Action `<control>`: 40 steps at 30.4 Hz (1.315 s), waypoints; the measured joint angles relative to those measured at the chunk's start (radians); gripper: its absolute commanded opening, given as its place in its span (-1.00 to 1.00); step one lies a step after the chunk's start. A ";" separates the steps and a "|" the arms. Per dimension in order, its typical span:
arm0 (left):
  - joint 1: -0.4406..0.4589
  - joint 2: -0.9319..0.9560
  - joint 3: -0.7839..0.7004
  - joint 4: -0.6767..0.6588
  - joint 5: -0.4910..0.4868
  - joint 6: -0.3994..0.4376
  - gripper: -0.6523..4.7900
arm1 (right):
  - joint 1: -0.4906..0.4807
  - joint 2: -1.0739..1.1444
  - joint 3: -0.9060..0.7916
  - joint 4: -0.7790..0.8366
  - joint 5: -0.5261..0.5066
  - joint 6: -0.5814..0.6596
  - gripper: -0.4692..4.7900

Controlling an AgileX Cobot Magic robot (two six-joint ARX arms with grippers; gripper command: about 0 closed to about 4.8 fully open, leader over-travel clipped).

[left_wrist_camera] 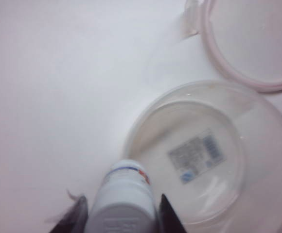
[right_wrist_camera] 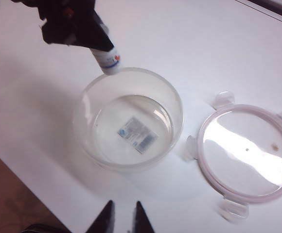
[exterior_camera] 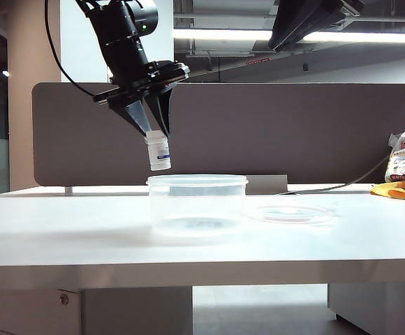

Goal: Remove the lid of the round box, pick up the small white medicine bottle inside, and place it on the table.

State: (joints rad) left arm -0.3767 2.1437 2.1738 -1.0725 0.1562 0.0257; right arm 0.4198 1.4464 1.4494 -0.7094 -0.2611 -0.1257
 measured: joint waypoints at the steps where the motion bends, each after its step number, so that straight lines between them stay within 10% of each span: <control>1: 0.006 0.000 0.000 -0.004 -0.001 0.000 -0.31 | 0.000 0.000 0.000 0.000 0.000 0.000 -0.62; 40: 0.088 0.115 -0.001 -0.016 -0.063 0.026 -0.30 | 0.000 0.000 0.000 -0.007 0.000 0.000 -0.62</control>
State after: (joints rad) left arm -0.2886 2.2585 2.1727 -1.0882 0.0933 0.0517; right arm 0.4194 1.4464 1.4494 -0.7166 -0.2611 -0.1257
